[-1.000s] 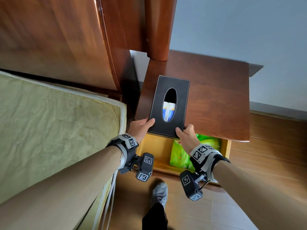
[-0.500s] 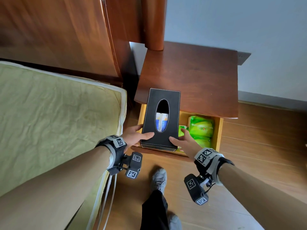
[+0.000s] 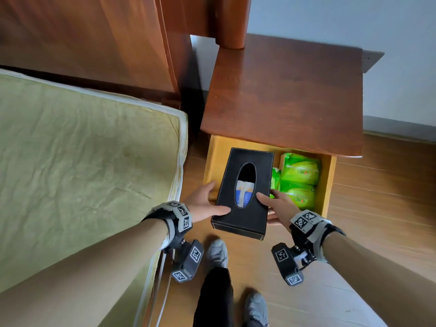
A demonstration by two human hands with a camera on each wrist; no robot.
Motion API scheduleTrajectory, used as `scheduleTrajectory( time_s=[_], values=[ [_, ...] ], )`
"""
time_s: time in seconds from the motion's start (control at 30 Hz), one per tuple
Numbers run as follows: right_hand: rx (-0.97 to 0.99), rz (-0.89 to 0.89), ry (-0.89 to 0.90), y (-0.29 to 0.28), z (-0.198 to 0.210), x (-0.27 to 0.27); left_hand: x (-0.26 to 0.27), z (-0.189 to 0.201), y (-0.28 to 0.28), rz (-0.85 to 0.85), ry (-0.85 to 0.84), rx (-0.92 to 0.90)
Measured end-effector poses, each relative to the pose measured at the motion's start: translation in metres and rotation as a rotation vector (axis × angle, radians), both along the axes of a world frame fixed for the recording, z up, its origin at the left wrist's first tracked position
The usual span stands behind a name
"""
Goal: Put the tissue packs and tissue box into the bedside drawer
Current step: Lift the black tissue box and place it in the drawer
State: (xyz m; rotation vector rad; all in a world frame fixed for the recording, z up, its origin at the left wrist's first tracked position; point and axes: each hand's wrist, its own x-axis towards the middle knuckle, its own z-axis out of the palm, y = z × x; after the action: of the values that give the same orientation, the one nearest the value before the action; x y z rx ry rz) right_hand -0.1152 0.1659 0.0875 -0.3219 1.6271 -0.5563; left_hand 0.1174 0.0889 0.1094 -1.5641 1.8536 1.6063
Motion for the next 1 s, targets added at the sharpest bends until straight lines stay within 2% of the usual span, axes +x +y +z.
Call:
scheduleTrajectory(
  time_s=[0.07, 0.13, 0.23, 0.3, 0.5, 0.67, 0.83, 1.0],
  values=[
    [0.014, -0.030, 0.000, -0.006, -0.003, 0.000, -0.007, 0.005, -0.008, -0.111, 0.066, -0.196],
    [0.020, -0.050, 0.001, -0.014, -0.007, -0.001, -0.018, 0.011, -0.016, -0.283, 0.140, -0.304],
    [0.021, -0.056, 0.014, -0.028, -0.015, -0.001, -0.035, 0.013, -0.023, -0.528, 0.088, -0.311],
    [0.024, -0.066, 0.023, -0.036, -0.019, 0.000, -0.044, 0.008, -0.025, -0.629, 0.010, -0.321],
    [0.018, -0.014, 0.015, -0.055, -0.026, -0.002, -0.072, 0.004, -0.037, -0.741, -0.229, -0.436],
    [-0.021, 0.040, 0.056, -0.073, -0.039, -0.007, -0.084, -0.010, -0.055, -0.735, -0.292, -0.449],
    [0.009, 0.260, 0.194, -0.065, -0.046, -0.038, -0.101, -0.031, -0.078, -0.746, -0.354, -0.458],
    [0.021, 0.499, 0.388, -0.033, -0.078, -0.079, -0.113, -0.071, -0.083, -0.783, -0.446, -0.421]
  ],
)
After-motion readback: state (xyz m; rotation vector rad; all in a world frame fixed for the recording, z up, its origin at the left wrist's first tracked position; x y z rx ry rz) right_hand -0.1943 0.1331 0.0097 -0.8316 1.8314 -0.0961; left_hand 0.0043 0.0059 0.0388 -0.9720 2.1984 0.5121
